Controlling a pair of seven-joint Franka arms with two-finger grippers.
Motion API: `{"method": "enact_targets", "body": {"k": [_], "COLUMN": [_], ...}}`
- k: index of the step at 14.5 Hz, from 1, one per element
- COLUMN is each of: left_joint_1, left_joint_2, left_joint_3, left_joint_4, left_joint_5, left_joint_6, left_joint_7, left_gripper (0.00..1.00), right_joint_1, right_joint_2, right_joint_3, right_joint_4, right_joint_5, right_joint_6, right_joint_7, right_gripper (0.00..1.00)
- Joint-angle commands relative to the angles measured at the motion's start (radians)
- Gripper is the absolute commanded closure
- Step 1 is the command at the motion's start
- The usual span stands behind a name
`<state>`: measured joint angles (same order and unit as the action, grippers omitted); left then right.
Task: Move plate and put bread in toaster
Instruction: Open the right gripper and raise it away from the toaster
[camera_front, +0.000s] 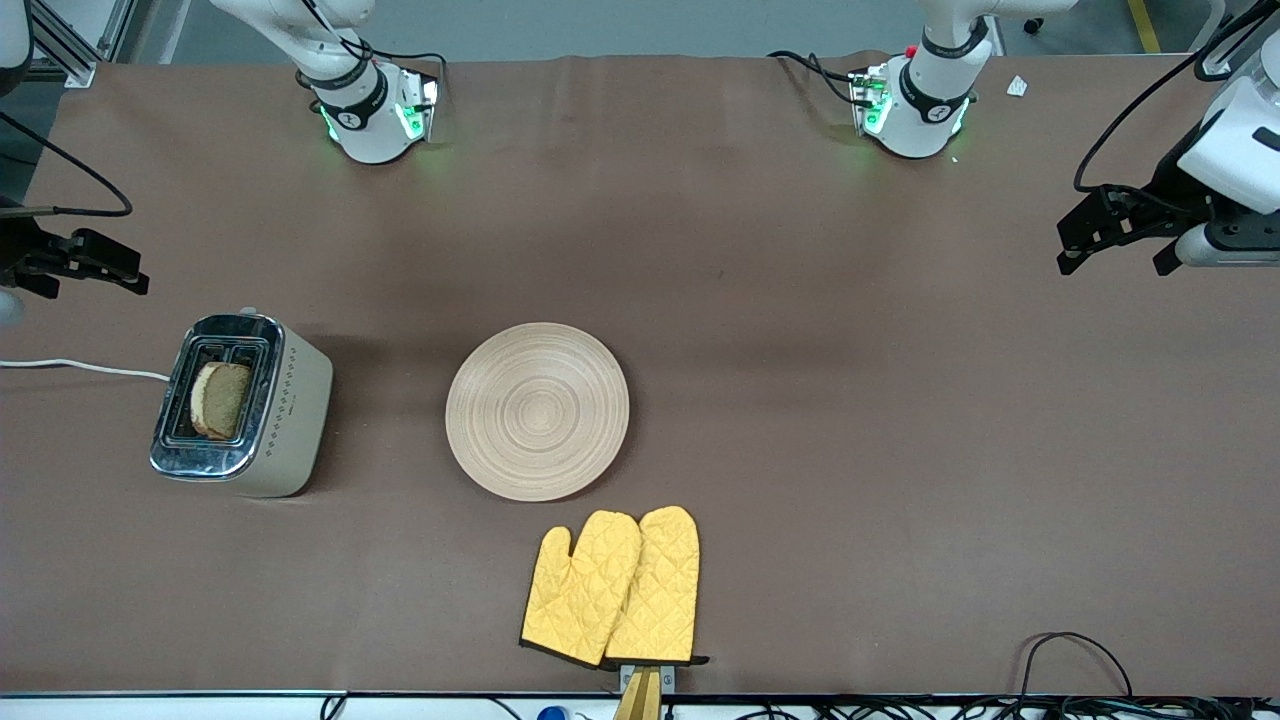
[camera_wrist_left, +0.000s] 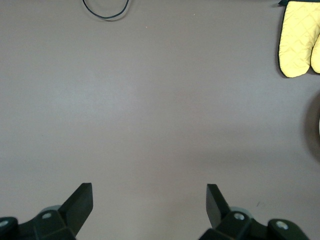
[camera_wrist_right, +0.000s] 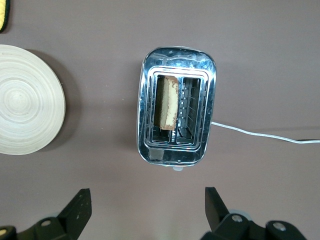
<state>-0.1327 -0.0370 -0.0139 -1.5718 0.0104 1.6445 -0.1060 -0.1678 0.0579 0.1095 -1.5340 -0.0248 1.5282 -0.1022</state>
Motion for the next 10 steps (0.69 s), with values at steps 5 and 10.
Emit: {"method": "enact_targets", "body": {"k": [5, 10], "left_joint_1": [0.002, 0.001], "left_joint_2": [0.014, 0.014], "left_joint_3": [-0.003, -0.003], "left_joint_4": [0.022, 0.024], "left_joint_5": [-0.001, 0.003], "left_joint_6": [-0.011, -0.011], "left_joint_7": [0.039, 0.036], "left_gripper": [0.0, 0.0], "right_joint_1": [-0.032, -0.029], "right_joint_2": [-0.027, -0.027], "right_joint_3": [0.015, 0.01], "right_joint_4": [-0.032, -0.031], "right_joint_5": [0.051, 0.048], "right_joint_6": [0.009, 0.007], "right_joint_7": [-0.011, -0.013], "right_gripper": [0.0, 0.0]}}
